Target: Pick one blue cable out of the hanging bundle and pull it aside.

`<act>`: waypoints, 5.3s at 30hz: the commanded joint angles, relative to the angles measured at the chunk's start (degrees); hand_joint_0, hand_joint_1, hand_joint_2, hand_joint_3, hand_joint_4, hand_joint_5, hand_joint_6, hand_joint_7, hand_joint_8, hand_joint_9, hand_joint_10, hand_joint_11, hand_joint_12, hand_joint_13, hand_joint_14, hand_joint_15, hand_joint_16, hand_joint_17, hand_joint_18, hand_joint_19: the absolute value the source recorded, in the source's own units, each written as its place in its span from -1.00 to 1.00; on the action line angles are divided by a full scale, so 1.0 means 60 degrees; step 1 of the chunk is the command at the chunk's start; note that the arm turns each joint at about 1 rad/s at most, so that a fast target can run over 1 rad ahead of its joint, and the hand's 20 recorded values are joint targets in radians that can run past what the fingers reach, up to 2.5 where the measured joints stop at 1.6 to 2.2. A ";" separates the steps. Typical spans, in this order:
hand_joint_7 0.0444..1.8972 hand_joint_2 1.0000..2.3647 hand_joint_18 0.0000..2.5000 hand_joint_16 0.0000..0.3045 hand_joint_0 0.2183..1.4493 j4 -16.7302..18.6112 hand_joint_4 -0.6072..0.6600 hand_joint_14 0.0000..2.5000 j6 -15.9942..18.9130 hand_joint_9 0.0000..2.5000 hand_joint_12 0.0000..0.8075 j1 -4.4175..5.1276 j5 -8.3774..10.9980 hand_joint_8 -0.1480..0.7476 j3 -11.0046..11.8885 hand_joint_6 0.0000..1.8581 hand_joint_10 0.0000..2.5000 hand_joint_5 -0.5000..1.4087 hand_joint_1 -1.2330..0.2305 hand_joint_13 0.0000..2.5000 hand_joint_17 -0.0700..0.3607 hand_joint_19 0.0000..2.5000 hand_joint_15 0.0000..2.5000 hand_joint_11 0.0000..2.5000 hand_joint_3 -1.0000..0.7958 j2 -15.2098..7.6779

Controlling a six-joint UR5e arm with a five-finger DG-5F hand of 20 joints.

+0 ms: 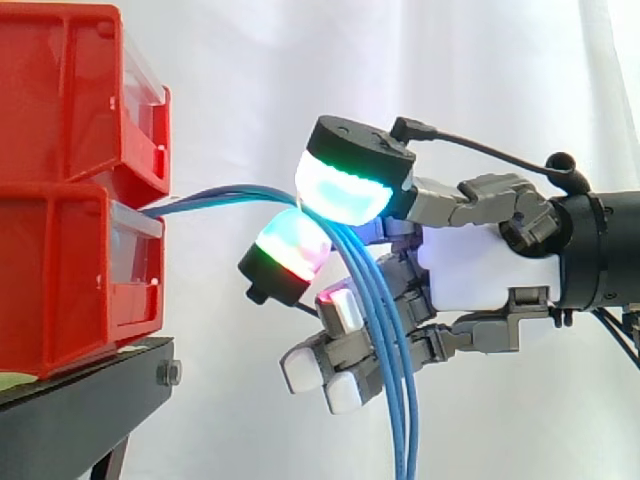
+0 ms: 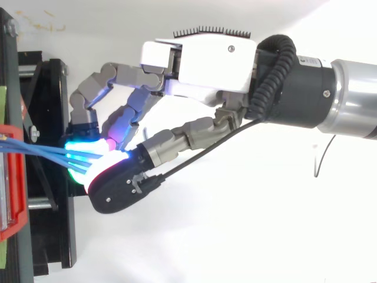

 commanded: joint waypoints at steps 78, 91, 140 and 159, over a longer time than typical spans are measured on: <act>-0.05 -0.97 -0.37 -0.73 -0.26 -0.0206 -0.32 -0.98 0.0190 -0.09 -0.16 -0.0063 -0.0177 -0.09 0.0010 0.04 -0.98 -0.67 -0.43 -0.26 -0.24 -0.46 -0.50 -0.31 -0.17 0.0060; -0.12 -1.00 -0.34 -0.74 -0.42 -0.0206 -0.26 -0.98 0.0176 -0.01 -0.19 -0.0048 -0.0177 -0.10 0.0010 0.00 -0.98 -0.62 -0.42 -0.22 -0.26 -0.46 -0.49 -0.30 -0.44 0.0060; -0.18 -1.00 -0.38 -0.79 -0.59 -0.0733 -0.46 -0.98 0.0176 0.03 -0.26 -0.0106 -0.0558 -0.18 0.0010 0.02 -0.99 -0.67 -0.50 -0.17 -0.34 -0.57 -0.46 -0.16 -0.44 0.0074; -0.23 -1.00 -0.21 -0.65 -0.66 -0.0733 -0.24 -0.99 0.0176 0.06 -0.18 -0.0106 -0.0558 -0.17 0.0010 0.01 -0.03 -0.67 -0.13 0.16 -0.13 -0.32 0.07 -0.06 -0.44 0.0074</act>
